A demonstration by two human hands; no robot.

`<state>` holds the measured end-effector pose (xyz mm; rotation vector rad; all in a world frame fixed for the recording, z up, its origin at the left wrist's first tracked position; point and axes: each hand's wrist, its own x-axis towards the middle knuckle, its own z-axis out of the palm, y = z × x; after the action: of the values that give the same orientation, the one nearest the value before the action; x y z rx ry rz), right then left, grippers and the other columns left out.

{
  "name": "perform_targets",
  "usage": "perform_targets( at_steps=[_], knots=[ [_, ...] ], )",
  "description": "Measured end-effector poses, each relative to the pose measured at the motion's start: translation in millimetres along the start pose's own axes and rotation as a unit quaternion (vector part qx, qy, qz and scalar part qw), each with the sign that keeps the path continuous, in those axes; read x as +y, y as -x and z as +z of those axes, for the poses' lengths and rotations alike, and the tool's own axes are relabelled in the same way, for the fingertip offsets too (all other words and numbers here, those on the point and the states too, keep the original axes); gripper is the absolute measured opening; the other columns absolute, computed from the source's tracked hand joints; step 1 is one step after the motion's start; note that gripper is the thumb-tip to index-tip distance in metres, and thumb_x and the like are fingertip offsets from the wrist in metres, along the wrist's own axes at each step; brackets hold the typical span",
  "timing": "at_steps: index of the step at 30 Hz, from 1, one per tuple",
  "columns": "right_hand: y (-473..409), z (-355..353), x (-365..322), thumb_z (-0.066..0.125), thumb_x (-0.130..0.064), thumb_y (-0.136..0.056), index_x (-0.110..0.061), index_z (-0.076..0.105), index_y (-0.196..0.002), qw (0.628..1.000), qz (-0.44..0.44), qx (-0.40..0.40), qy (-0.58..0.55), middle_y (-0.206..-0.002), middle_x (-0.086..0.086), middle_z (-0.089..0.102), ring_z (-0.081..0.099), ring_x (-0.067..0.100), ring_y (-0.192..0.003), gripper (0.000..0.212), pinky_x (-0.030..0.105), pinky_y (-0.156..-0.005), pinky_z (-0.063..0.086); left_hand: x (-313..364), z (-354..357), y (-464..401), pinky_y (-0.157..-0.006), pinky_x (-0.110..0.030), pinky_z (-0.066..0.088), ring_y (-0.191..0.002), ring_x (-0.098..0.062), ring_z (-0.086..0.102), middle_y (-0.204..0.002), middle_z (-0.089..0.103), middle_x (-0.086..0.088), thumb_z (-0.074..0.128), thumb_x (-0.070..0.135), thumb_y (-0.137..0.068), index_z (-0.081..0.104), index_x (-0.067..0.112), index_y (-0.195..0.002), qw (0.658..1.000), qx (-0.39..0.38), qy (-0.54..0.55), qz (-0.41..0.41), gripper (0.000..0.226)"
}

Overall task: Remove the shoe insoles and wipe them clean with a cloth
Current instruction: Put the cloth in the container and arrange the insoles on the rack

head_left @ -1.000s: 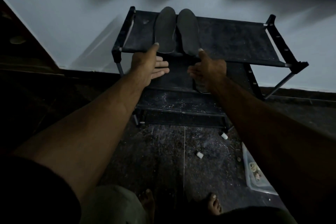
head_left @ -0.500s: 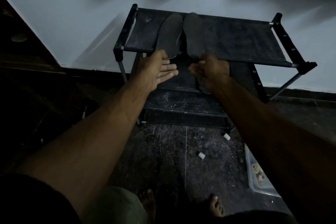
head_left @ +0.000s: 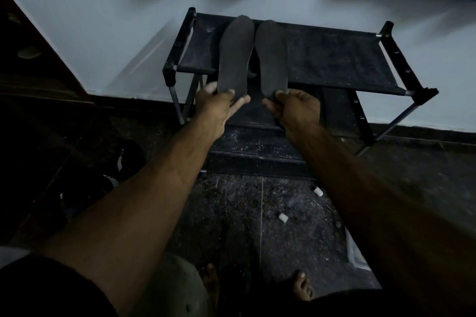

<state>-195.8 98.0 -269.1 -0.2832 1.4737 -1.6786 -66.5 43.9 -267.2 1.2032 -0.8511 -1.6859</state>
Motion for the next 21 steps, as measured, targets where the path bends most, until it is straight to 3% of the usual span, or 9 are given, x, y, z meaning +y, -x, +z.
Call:
perform_targets(
  at_steps=[4,8,12,16,21],
  knots=[
    [30,-21,14,0.057,0.0,-0.094,0.001,0.058,-0.1,0.999,-0.016,-0.03,0.002,-0.099,0.021,0.067,0.072,0.021,-0.068,0.006,0.025,-0.063,0.058,-18,-16,27,-0.065,-0.019,0.055,-0.082,-0.024,0.072,-0.121,0.061,-0.015,0.047,-0.004,-0.098,0.052,0.004,-0.128,1.0,-0.01,0.002,0.001,0.032],
    [63,-40,31,0.056,0.001,-0.094,-0.001,0.059,-0.089,0.999,-0.023,-0.047,-0.002,-0.087,0.017,0.068,0.071,0.02,-0.063,0.007,0.023,-0.059,0.057,-35,-31,56,-0.066,-0.02,0.056,-0.08,-0.023,0.073,-0.119,0.062,-0.015,0.047,-0.004,-0.098,0.049,0.005,-0.132,1.0,-0.002,0.009,-0.006,0.036],
    [96,-58,48,0.057,-0.002,-0.095,0.004,0.059,-0.104,0.998,-0.022,-0.056,0.008,-0.081,0.013,0.07,0.071,0.019,-0.064,0.011,0.023,-0.058,0.056,-47,-42,88,-0.067,-0.021,0.056,-0.079,-0.023,0.074,-0.118,0.062,-0.016,0.047,-0.004,-0.098,0.049,0.006,-0.131,1.0,0.004,0.02,-0.021,0.035],
    [128,-76,61,0.057,-0.002,-0.095,-0.002,0.06,-0.094,0.998,-0.004,-0.058,0.005,-0.073,0.007,0.071,0.071,0.019,-0.063,0.003,0.024,-0.059,0.058,-64,-56,120,-0.066,-0.021,0.056,-0.079,-0.024,0.073,-0.12,0.061,-0.017,0.045,-0.004,-0.098,0.048,0.006,-0.131,0.999,0.005,0.033,-0.039,0.035],
    [157,-92,75,0.057,-0.002,-0.095,-0.002,0.06,-0.094,0.998,0.01,-0.054,0.015,-0.084,0.015,0.068,0.071,0.018,-0.062,0.003,0.023,-0.058,0.057,-80,-73,147,-0.067,-0.023,0.057,-0.077,-0.022,0.073,-0.123,0.06,-0.019,0.044,-0.004,-0.099,0.049,0.003,-0.129,0.998,0.02,0.036,-0.054,0.031]
  ],
)
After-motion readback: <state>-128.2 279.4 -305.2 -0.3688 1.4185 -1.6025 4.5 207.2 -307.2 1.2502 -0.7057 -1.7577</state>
